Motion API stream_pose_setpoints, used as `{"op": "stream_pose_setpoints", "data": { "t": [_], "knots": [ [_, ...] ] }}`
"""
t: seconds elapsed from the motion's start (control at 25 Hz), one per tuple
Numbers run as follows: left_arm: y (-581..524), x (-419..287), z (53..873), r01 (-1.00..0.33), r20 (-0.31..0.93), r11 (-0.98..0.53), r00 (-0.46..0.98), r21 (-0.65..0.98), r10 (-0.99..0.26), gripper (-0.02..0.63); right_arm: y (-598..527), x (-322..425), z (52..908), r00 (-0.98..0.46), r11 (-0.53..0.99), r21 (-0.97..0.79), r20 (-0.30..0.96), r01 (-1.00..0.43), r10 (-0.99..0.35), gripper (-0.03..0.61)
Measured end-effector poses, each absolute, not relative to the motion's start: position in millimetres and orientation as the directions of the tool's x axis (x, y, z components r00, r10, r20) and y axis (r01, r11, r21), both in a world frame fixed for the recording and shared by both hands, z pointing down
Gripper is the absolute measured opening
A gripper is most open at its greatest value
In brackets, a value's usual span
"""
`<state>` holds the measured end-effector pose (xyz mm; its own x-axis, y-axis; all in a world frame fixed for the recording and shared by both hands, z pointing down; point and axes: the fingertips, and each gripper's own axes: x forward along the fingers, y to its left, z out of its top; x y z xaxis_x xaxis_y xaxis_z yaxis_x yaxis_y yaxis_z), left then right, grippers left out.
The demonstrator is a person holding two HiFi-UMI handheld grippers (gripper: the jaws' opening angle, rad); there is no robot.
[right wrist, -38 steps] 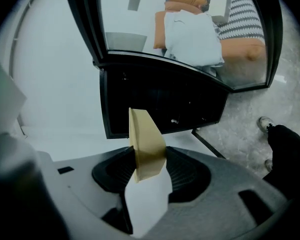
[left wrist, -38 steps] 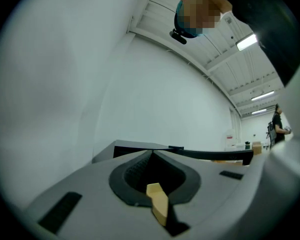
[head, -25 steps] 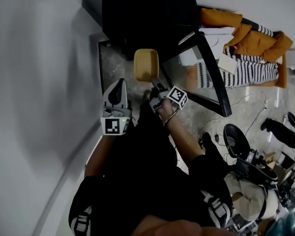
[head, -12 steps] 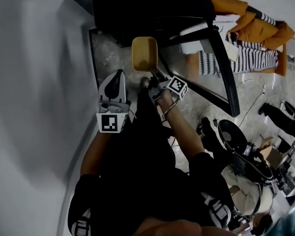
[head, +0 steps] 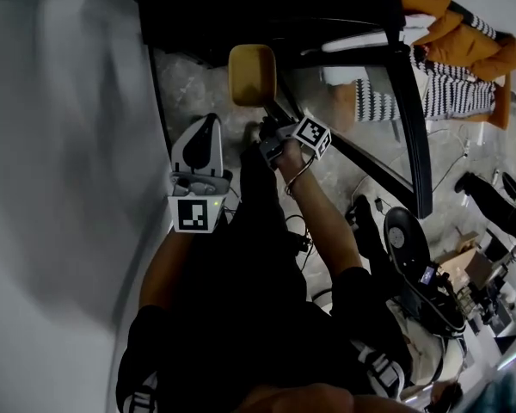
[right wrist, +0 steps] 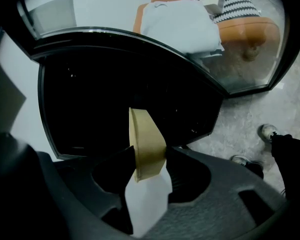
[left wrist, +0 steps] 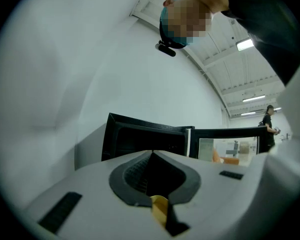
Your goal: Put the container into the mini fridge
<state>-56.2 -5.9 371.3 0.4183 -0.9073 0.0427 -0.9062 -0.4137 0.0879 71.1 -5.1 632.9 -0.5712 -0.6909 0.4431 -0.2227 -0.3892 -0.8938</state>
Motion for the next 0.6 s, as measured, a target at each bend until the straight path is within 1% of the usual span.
{"op": "stream_pose_setpoints", "data": {
  "t": [0.6],
  "knots": [
    [-13.1,-53.8,401.8,-0.917,0.026,-0.387,0.391,0.099,-0.92,0.005,-21.7,71.3,694.4,-0.568,-0.411,-0.884,0.459,-0.221,-0.683,0.178]
  ]
}}
